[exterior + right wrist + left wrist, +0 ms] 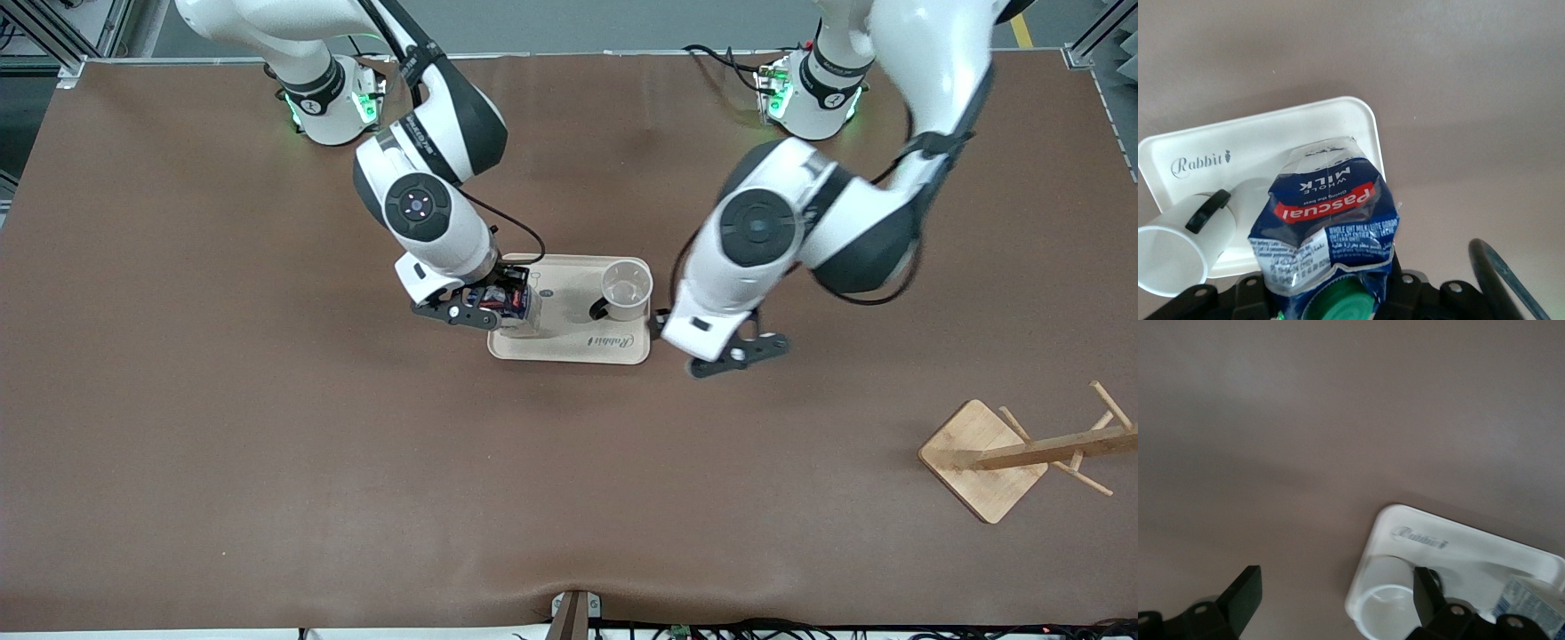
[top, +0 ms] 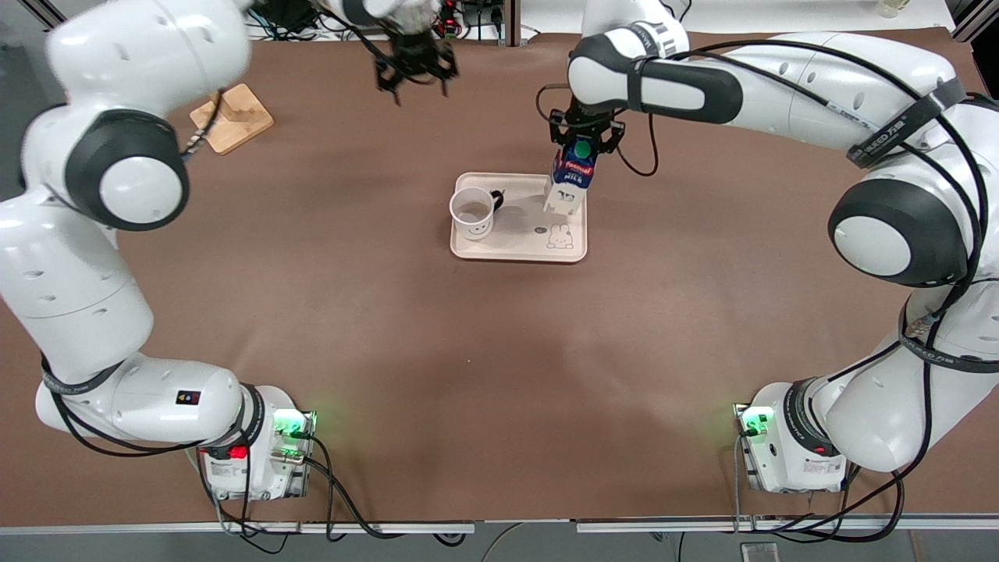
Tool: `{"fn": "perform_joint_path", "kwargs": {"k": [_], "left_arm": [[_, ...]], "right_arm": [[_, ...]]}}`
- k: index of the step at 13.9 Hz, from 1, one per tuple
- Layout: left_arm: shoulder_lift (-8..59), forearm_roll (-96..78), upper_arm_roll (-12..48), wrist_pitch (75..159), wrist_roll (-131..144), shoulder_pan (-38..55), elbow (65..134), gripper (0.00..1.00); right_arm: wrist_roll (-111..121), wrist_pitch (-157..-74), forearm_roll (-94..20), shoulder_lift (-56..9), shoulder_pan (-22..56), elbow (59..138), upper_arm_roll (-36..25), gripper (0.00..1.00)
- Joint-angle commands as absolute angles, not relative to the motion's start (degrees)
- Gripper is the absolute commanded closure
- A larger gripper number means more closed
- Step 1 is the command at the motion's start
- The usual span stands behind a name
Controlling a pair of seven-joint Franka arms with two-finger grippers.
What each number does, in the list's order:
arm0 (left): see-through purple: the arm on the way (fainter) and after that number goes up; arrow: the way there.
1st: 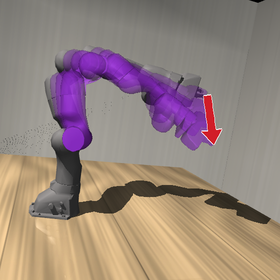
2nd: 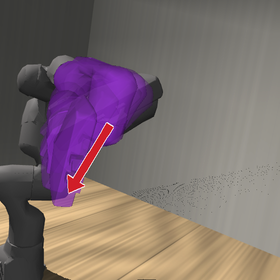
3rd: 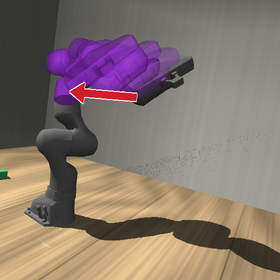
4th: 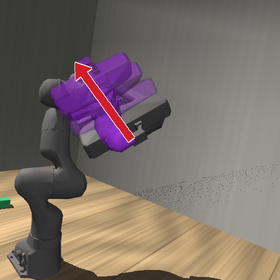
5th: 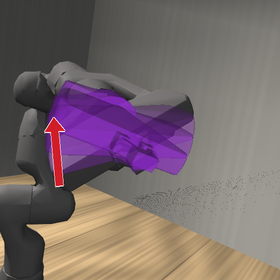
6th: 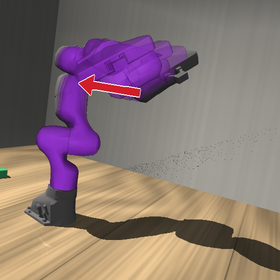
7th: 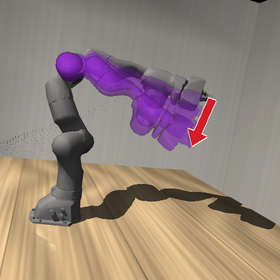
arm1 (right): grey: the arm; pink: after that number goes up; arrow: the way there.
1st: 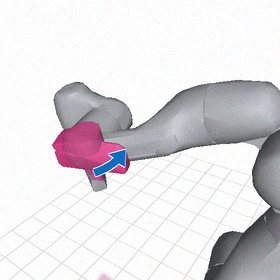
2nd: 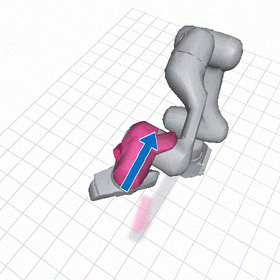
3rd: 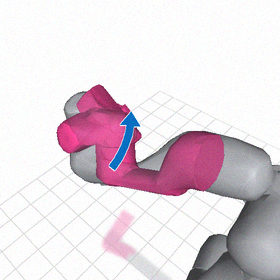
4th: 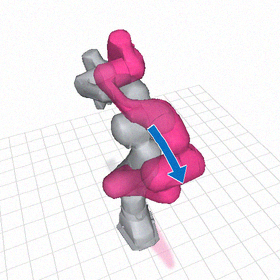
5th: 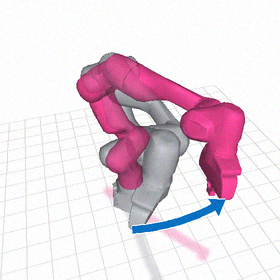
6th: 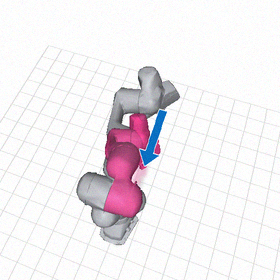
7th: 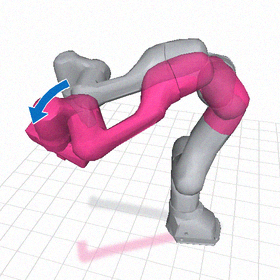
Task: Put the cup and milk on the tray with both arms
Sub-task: 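Lower the mug onto the tray while the right gripper carries the carton over, then open the left gripper and withdraw while the right gripper lowers the carton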
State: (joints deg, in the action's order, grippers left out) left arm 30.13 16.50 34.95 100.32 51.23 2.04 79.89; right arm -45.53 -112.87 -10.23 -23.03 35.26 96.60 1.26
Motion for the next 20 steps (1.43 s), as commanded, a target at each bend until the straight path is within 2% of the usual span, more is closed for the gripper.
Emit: {"fn": "perform_joint_path", "kwargs": {"k": [1,3,5,6,7,8,10,12,17,19,20], "left_arm": [[25.8,16.9,34.9,96.7,45.3,-2.2,81.0,0.0],[24.6,17.9,35.1,95.5,44.7,-5.3,80.9,0.0],[22.3,17.8,34.9,95.5,42.6,-6.4,80.8,0.0],[21.1,17.8,34.9,95.6,41.1,-7.4,80.8,0.0],[20.0,17.8,34.9,95.5,39.1,-8.9,80.7,0.0],[18.6,17.8,34.9,95.5,36.7,-10.6,80.4,0.0],[15.7,17.7,35.1,95.5,30.8,-14.0,80.4,0.0],[12.1,17.2,35.2,93.3,26.6,-15.2,80.4,0.0],[10.0,17.8,35.0,88.7,25.8,-15.4,80.4,0.0],[7.0,17.5,34.3,88.7,21.4,-15.8,80.9,0.0],[6.2,17.4,33.5,88.7,18.7,-15.4,81.3,0.0]], "right_arm": [[-46.8,-113.1,-10.2,-22.1,36.2,97.9,0.6,0.79],[-46.8,-113.0,-10.1,-22.6,37.3,98.3,0.5,0.78],[-46.8,-113.2,-10.0,-22.8,37.9,98.9,0.5,0.54],[-46.9,-113.2,-9.9,-22.8,38.0,99.0,0.5,0.48],[-46.9,-113.2,-9.9,-22.9,38.0,99.0,0.5,0.26],[-47.5,-113.2,-9.9,-22.9,38.0,99.0,0.5,0.13],[-48.0,-113.1,-8.9,-22.9,38.0,99.0,0.5,0.0],[-48.4,-112.6,-8.7,-22.8,37.9,98.9,0.6,0.0],[-48.6,-111.6,-8.9,-22.4,37.3,96.6,0.5,0.0],[-51.0,-106.6,-9.4,-22.2,36.9,91.7,0.4,0.0],[-52.0,-101.4,-9.5,-22.4,36.6,88.3,0.4,0.0]]}}
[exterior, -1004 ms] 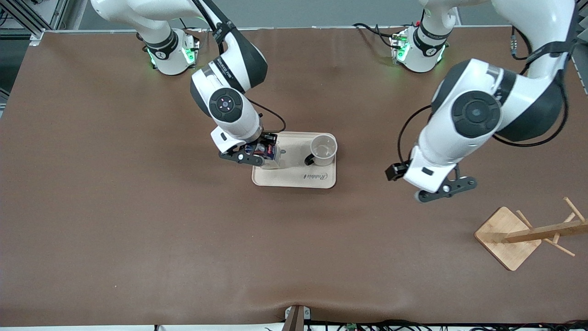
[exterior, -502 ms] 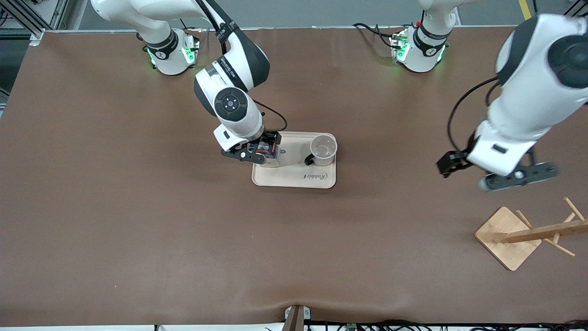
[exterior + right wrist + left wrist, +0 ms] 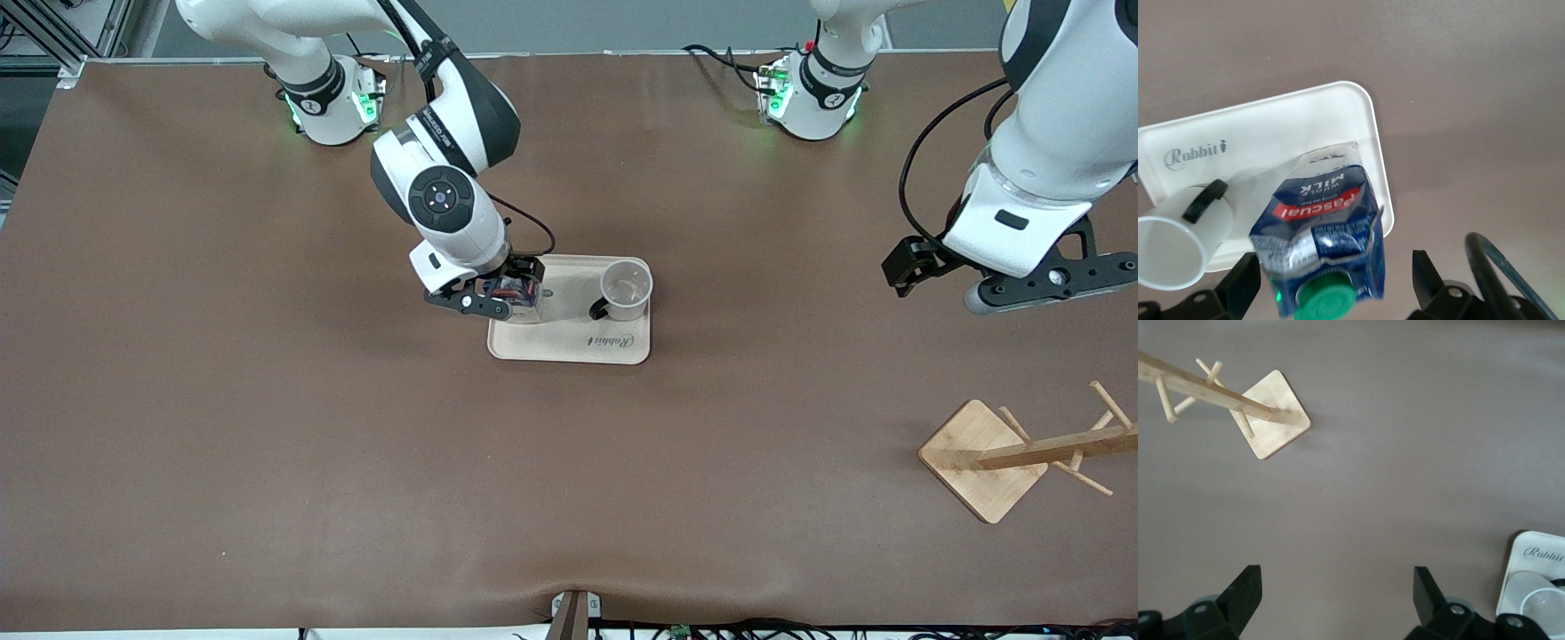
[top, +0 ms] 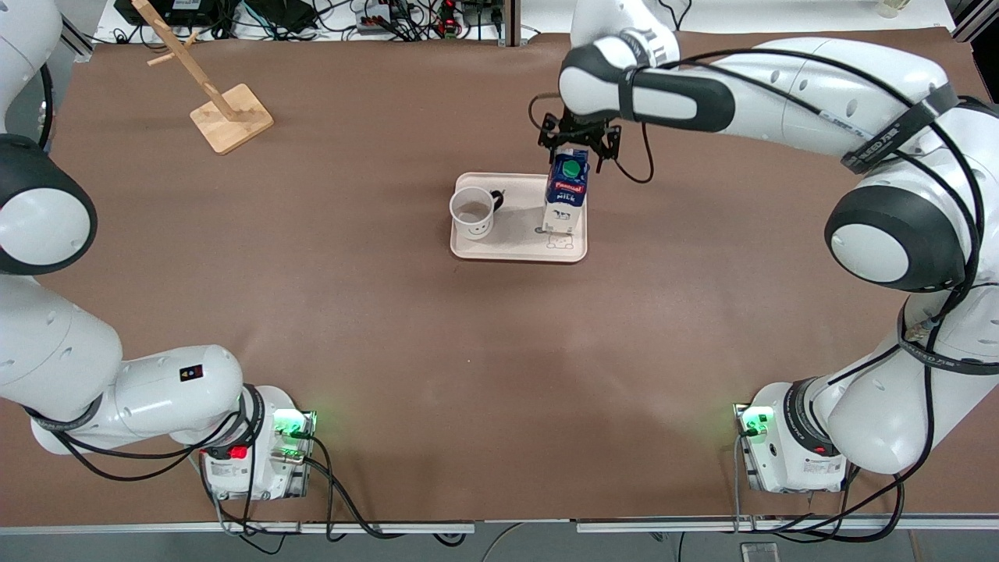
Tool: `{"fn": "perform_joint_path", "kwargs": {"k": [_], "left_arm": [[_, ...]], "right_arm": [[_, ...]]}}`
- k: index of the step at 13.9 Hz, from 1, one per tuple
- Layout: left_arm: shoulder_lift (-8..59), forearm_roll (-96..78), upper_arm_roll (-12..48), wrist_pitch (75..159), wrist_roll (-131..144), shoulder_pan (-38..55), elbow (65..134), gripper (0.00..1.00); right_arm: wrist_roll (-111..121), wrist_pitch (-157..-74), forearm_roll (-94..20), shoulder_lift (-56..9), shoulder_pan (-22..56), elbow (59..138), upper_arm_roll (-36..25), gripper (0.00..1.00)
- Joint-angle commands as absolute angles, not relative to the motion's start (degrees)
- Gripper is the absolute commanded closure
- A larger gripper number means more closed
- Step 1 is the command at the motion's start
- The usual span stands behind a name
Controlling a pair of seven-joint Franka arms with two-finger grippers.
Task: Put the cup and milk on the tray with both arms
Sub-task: 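Open the left gripper and withdraw while the right gripper lowers the carton, then release the milk carton on the tray and withdraw the right gripper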
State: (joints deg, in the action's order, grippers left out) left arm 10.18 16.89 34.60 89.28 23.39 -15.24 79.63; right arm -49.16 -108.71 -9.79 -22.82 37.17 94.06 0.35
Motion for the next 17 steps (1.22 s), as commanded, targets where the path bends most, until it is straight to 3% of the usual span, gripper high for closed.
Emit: {"fn": "perform_joint_path", "kwargs": {"k": [1,3,7,10,13,17], "left_arm": [[5.5,16.4,29.2,88.6,16.9,-13.1,81.3,0.0],[2.5,11.6,19.6,88.4,11.8,-8.0,83.3,0.0],[-4.3,4.9,8.9,87.7,8.6,-1.4,89.5,0.0],[-5.8,4.4,7.6,87.6,8.4,-0.7,91.3,0.0],[-6.0,2.5,7.6,87.6,8.4,-0.7,92.0,0.0],[-6.2,1.8,6.5,87.6,8.3,-0.7,92.0,0.0]], "right_arm": [[-52.1,-95.6,-9.6,-22.8,36.4,84.8,0.4,0.0],[-52.0,-89.9,-9.9,-22.8,33.8,81.7,0.4,0.0],[-48.6,-89.1,-9.8,-21.8,26.9,78.8,0.4,0.0],[-41.9,-88.2,-9.3,-19.2,22.4,77.6,0.2,0.0],[-31.2,-81.4,-4.1,-17.0,16.8,77.9,-0.3,0.0],[-16.8,-82.2,-1.2,-13.5,8.9,81.4,-0.2,0.0]]}}
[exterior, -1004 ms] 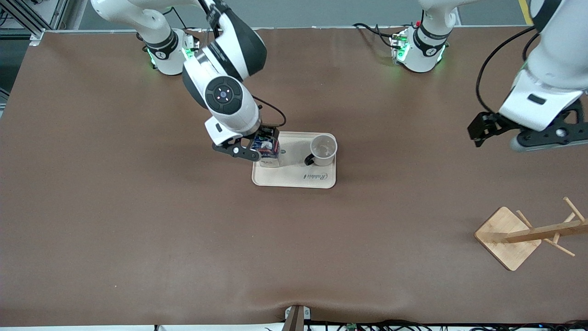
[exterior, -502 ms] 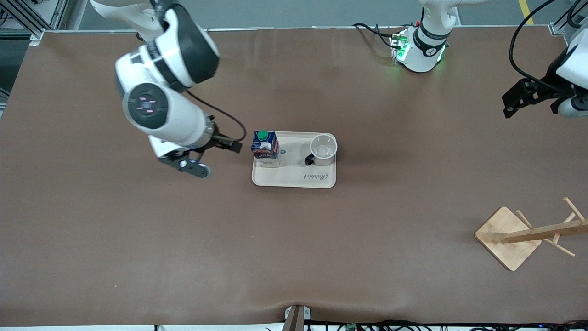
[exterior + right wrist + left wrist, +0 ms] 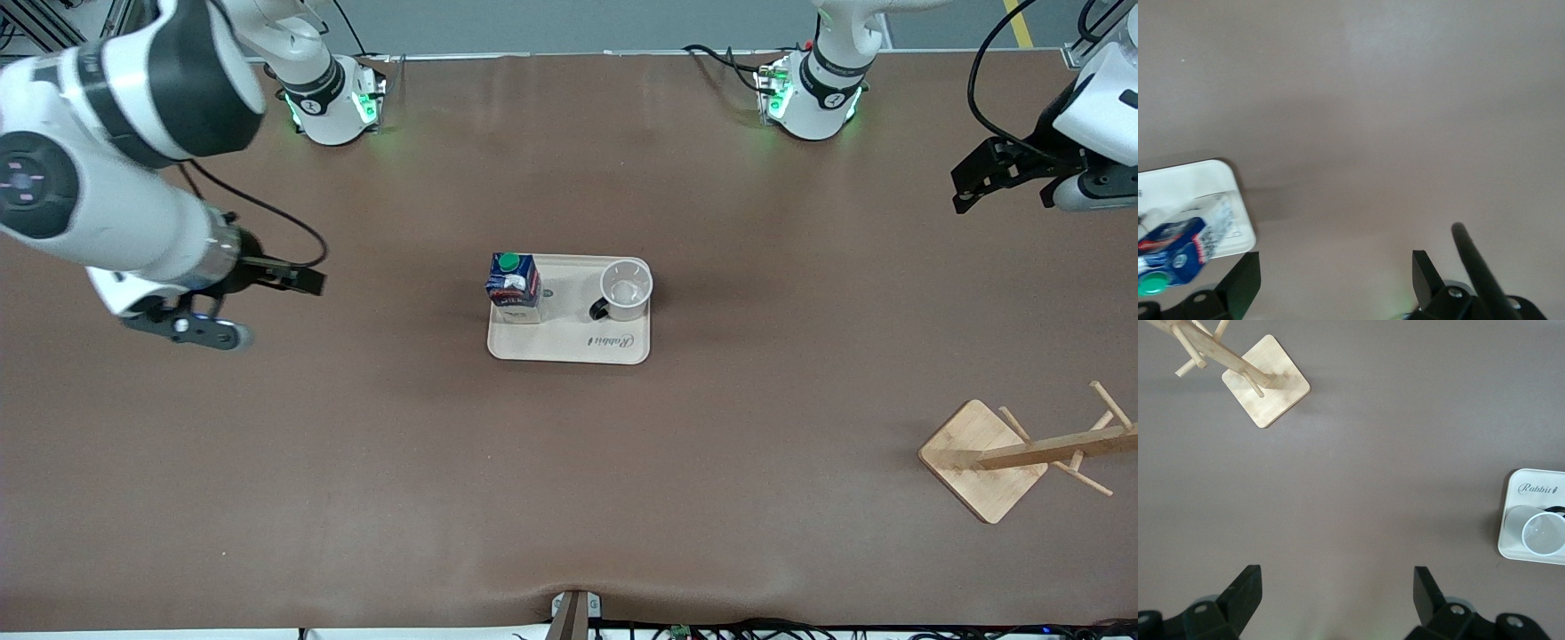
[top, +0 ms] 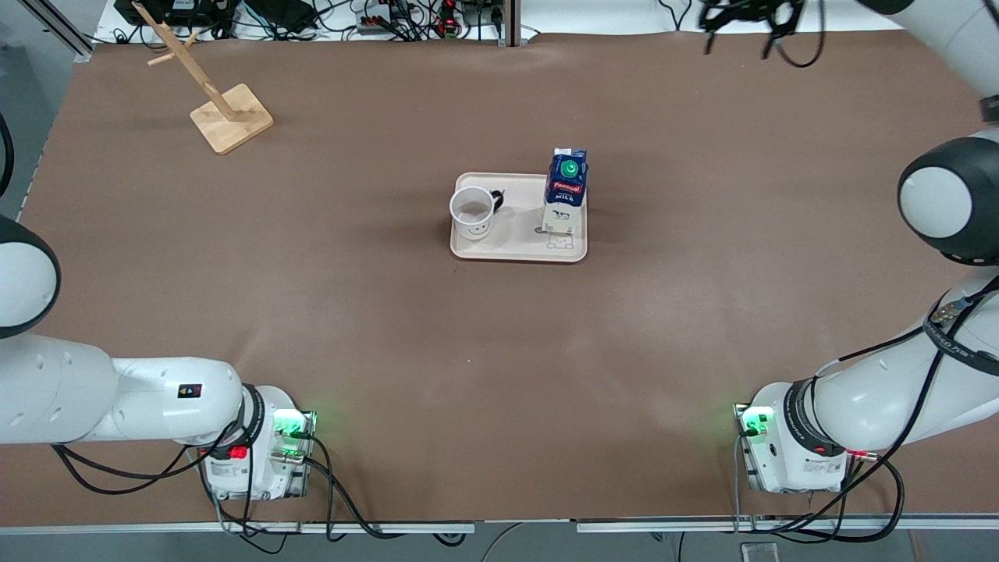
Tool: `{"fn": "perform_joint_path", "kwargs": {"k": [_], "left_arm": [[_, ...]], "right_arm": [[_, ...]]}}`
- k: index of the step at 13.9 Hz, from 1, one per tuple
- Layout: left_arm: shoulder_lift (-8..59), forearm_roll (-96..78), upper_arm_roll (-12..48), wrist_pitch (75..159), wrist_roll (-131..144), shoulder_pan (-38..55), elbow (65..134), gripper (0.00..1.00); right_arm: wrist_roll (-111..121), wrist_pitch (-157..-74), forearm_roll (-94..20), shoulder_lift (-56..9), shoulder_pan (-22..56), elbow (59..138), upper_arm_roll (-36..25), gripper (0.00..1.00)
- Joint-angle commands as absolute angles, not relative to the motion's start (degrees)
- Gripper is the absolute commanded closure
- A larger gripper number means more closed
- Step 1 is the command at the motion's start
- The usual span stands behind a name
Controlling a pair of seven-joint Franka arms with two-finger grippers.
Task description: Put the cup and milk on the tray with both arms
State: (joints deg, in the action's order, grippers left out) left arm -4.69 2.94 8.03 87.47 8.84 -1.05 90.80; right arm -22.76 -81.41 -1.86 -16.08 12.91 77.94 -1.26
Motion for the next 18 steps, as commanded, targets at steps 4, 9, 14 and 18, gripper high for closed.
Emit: {"fn": "perform_joint_path", "kwargs": {"k": [4,9,14,18], "left_arm": [[-5.8,1.0,5.7,87.9,8.2,-0.4,92.1,0.0],[-3.5,1.0,6.2,87.8,8.3,0.2,89.0,0.0],[-1.0,0.7,6.9,88.0,9.3,0.0,87.9,0.0],[-0.4,0.9,6.9,87.9,9.1,-0.4,88.0,0.0]], "right_arm": [[-4.6,-93.7,-1.2,-6.4,2.6,93.4,-0.3,0.0],[1.8,-96.2,-1.4,-5.1,-1.2,96.2,-0.2,0.0],[4.8,-98.2,-2.8,-5.3,-1.8,95.7,-0.1,0.0],[2.2,-93.4,-1.8,-0.4,-2.1,93.7,-0.4,0.0]]}}
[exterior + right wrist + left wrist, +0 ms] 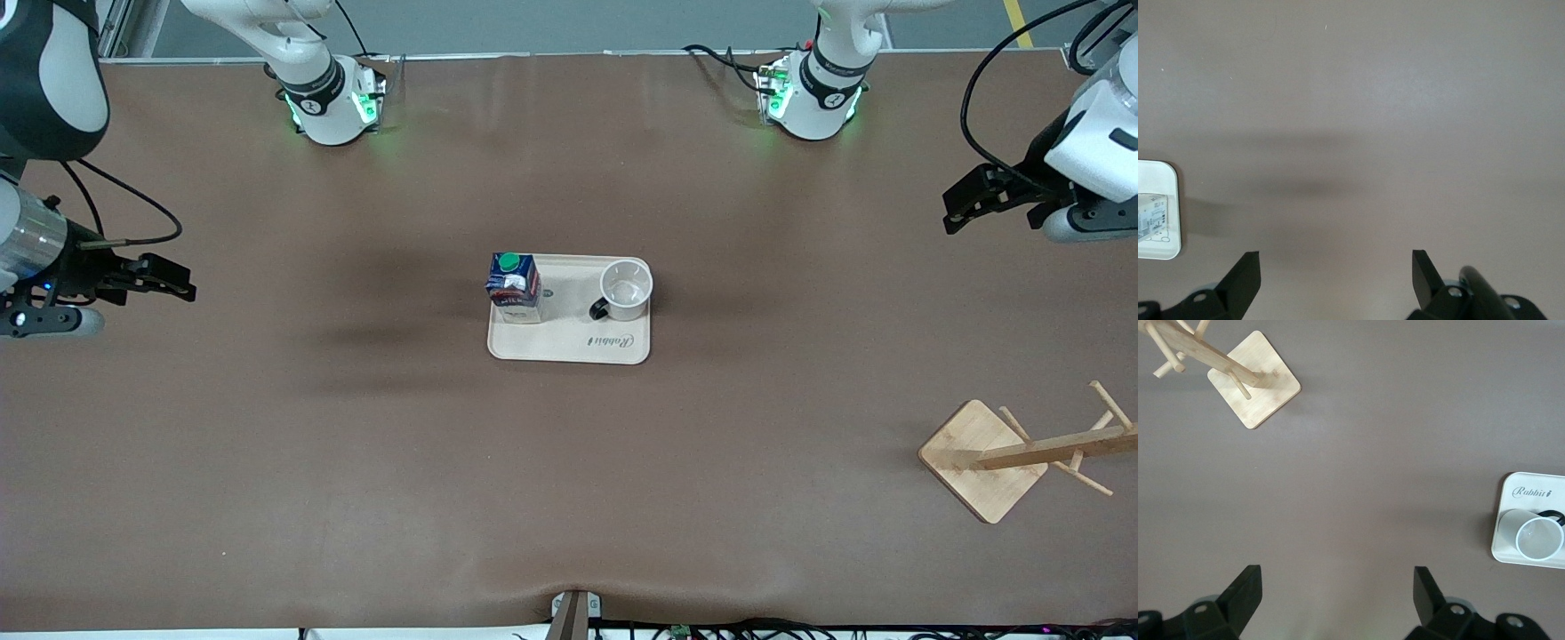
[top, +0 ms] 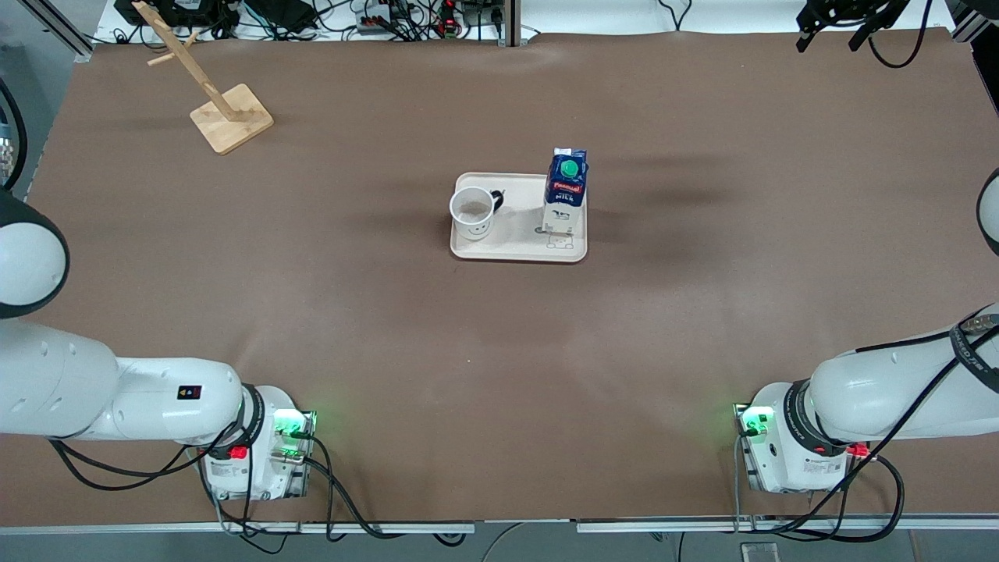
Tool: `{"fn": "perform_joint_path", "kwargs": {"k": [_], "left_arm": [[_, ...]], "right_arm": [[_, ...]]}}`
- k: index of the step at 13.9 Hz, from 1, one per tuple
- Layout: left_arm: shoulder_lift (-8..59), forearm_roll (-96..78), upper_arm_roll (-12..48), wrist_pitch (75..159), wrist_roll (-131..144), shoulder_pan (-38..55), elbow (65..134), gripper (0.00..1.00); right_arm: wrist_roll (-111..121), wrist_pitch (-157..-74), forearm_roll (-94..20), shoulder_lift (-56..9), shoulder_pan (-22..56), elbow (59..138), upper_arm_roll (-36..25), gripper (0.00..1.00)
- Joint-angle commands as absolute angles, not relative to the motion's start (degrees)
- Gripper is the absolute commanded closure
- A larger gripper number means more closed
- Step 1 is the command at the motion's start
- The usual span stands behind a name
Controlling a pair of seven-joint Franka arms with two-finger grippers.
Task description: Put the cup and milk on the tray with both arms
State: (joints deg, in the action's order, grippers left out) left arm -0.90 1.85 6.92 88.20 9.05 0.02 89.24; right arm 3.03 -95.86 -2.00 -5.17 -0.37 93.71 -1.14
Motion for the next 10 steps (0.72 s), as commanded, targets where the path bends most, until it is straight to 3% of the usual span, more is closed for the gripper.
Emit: {"fn": "perform_joint_path", "kwargs": {"k": [1,7,10], "left_arm": [[-0.5,0.8,6.9,87.6,9.1,-0.4,88.1,0.0],[-0.9,0.9,6.3,87.6,8.2,-0.5,87.9,0.0],[-0.8,0.9,6.3,87.6,8.3,-0.5,87.9,0.0]], "right_arm": [[2.2,-92.6,-1.7,0.7,-2.4,93.9,-0.2,0.0],[2.9,-86.2,-1.1,0.7,-3.4,89.8,0.2,0.0],[2.8,-86.8,-0.4,0.4,-3.6,89.3,0.1,0.0]]}}
